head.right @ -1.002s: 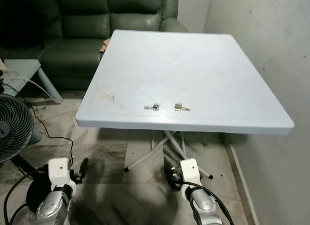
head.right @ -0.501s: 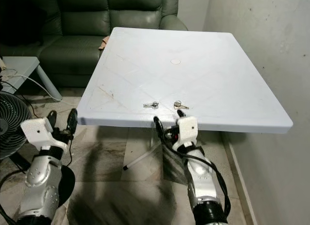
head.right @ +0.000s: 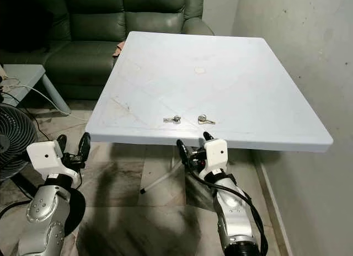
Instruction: Hang keys on a hook
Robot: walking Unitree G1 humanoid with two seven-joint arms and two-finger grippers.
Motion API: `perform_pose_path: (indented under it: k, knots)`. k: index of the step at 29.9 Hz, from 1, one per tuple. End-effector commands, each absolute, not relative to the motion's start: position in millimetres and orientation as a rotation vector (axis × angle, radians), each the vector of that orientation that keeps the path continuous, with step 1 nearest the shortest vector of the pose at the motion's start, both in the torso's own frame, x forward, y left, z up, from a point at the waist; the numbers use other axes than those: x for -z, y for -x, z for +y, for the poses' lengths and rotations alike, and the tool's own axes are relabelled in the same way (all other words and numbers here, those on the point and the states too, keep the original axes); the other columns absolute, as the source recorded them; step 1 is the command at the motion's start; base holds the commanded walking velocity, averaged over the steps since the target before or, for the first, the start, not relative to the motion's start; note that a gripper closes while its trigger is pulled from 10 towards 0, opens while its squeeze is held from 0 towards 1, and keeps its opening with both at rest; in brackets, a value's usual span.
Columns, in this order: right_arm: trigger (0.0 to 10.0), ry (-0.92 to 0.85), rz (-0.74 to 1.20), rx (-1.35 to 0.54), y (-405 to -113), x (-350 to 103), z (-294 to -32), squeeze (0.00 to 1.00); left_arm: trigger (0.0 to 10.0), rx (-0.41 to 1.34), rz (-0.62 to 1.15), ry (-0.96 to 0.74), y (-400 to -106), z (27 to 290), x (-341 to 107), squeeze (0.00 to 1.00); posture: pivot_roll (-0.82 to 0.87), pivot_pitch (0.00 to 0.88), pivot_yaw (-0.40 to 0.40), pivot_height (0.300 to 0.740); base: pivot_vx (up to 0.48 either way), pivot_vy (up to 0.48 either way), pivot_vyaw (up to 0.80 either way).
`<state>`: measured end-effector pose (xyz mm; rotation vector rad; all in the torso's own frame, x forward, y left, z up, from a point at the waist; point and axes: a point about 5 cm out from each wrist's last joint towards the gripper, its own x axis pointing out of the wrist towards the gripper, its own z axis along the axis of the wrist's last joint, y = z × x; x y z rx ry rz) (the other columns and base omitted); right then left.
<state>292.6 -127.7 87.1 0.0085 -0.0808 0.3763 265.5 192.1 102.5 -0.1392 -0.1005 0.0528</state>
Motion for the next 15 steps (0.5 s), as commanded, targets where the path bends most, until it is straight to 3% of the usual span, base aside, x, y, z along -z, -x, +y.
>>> perform_pose_path:
  k: [1,15]
  knots:
    - [10.0,-0.011,-0.081,-0.387,-291.3,-88.9,-126.8,0.0,10.0,-0.053,-0.096,0.133,-263.9,192.9,-103.9,0.0,-0.09,0.0,-0.003,0.74,0.0,0.0,0.0]
    - [10.0,0.002,-0.096,-0.397,-288.0,-97.1,-127.8,0.0,10.0,-0.004,-0.074,0.157,-258.1,191.2,-105.2,0.0,-0.09,0.0,-0.005,0.74,0.0,0.0,0.0]
